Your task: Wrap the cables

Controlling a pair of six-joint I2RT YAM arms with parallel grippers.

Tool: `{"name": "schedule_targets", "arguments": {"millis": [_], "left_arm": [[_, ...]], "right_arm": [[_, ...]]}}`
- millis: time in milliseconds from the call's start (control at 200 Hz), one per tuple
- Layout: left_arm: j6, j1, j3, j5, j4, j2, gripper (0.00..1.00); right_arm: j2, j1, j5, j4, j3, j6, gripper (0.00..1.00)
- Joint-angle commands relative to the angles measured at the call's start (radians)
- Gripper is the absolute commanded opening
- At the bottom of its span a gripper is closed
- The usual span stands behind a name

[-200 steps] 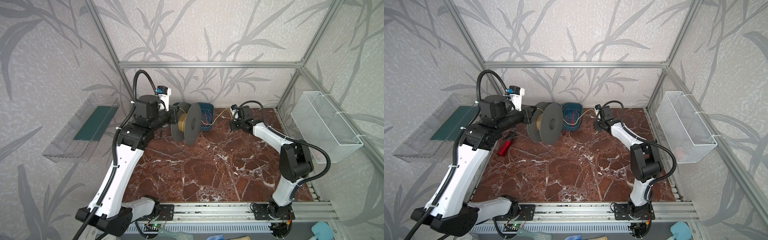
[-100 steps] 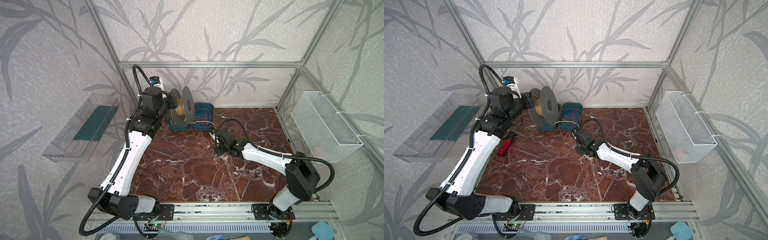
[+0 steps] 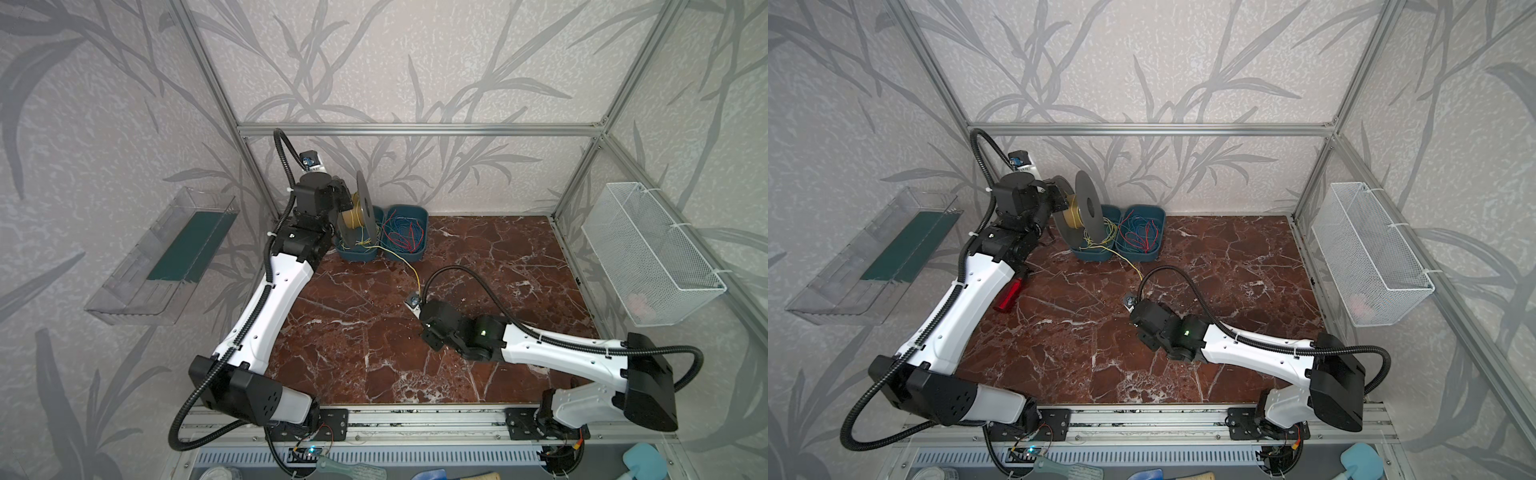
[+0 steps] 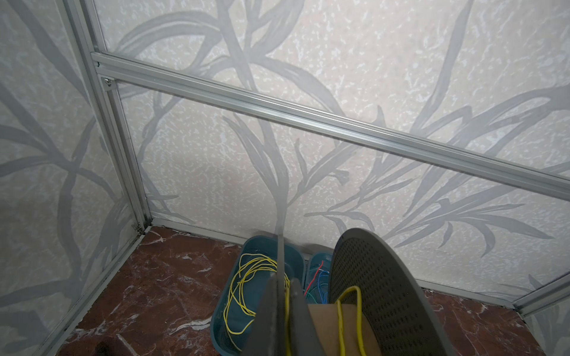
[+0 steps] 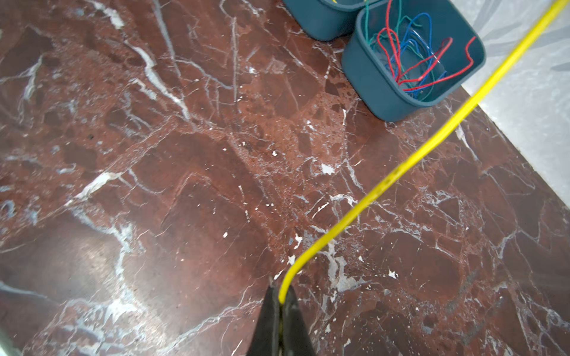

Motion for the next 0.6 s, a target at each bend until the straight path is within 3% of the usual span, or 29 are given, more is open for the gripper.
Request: {"name": "schedule_targets", "arguments": {"millis": [0, 320, 595], "left_arm": [[0.02, -0.002, 0.005, -0.085, 0.168, 0.002, 0.0], [0.143, -0.046, -0.008, -0.177, 0.223, 0.052, 0.0], [0.264, -0.09, -0.025, -0.26, 0.228, 0.094, 0.0]], "right_arm": [[-0.029, 0.071, 0.051, -0.077, -0.006, 0.03, 0.0], [-0.066, 0.319, 0.142, -0.161, 0.082, 0.037, 0.0], [-0.201, 0.343, 0.241, -0.116, 0.177, -0.166, 0.0]]}}
